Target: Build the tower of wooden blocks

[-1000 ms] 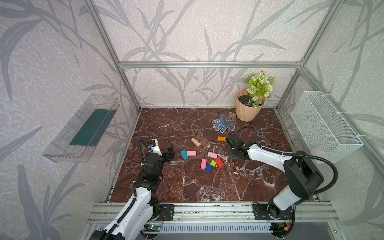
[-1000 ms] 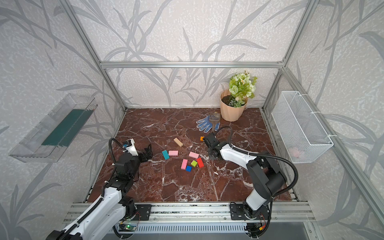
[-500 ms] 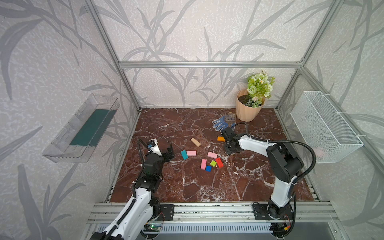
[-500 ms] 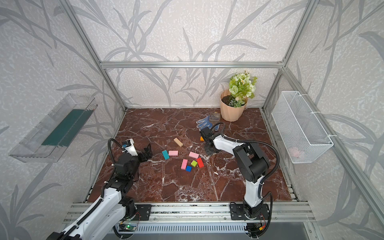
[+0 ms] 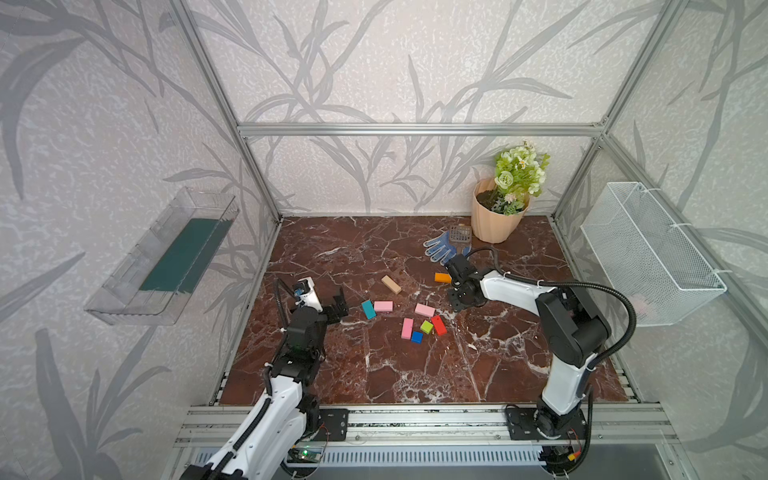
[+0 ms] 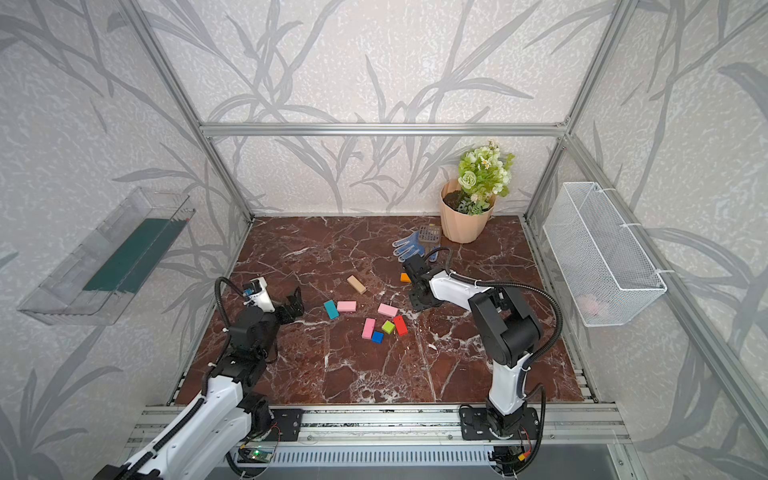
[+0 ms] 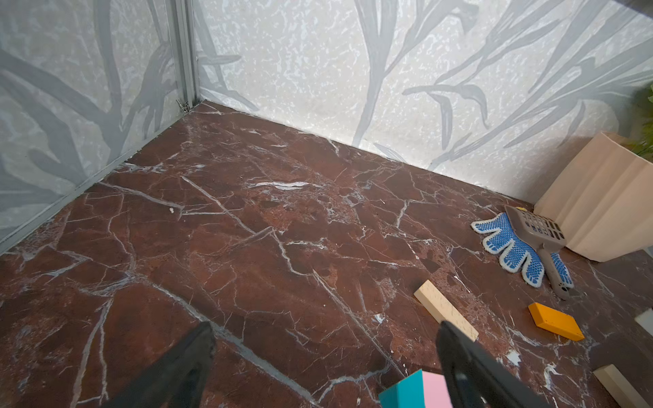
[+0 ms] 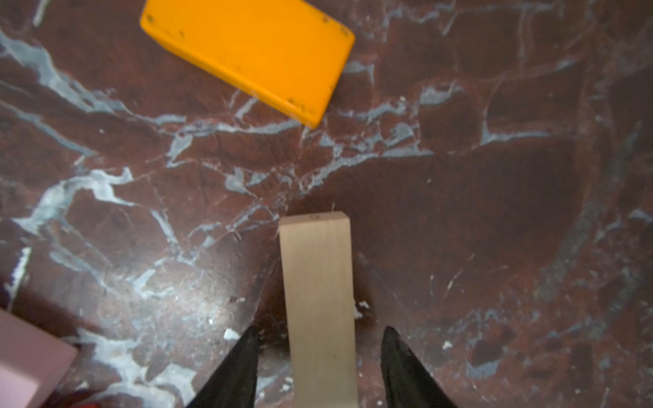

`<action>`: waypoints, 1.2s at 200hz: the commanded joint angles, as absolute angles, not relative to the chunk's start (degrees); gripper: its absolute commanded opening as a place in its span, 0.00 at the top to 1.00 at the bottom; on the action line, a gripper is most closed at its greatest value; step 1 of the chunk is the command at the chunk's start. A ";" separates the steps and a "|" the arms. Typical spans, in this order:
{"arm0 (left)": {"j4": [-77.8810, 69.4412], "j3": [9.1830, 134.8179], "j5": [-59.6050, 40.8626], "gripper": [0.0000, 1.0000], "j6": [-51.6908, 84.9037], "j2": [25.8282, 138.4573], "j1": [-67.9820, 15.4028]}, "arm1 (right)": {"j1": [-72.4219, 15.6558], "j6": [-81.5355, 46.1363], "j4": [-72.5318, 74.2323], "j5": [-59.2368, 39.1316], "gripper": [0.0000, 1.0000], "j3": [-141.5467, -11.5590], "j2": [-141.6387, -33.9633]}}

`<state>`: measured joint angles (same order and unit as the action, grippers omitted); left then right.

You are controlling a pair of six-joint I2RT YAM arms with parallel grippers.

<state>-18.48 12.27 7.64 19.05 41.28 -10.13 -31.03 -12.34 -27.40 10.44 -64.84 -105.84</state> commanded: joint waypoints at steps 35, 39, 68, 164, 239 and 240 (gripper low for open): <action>-18.81 12.07 9.04 0.01 19.03 40.43 -10.46 | -30.50 -16.57 -28.44 11.23 0.43 -60.03 -100.93; -18.81 12.13 9.05 0.01 19.05 40.39 -10.46 | -30.29 -16.77 -28.60 11.25 0.43 -60.11 -101.08; -18.37 12.22 9.68 0.01 19.42 40.25 -10.46 | -28.42 -17.99 -29.59 10.38 0.43 -60.73 -101.81; -17.85 11.91 10.65 0.01 19.78 39.22 -10.46 | -23.25 -19.16 -29.57 7.39 0.45 -62.57 -103.61; -17.49 11.69 11.50 0.01 20.21 38.81 -10.46 | -20.39 -19.17 -28.17 5.41 0.45 -63.53 -104.16; -17.49 11.69 11.51 0.01 20.21 38.74 -10.50 | -20.39 -19.17 -28.28 5.39 0.45 -63.67 -104.24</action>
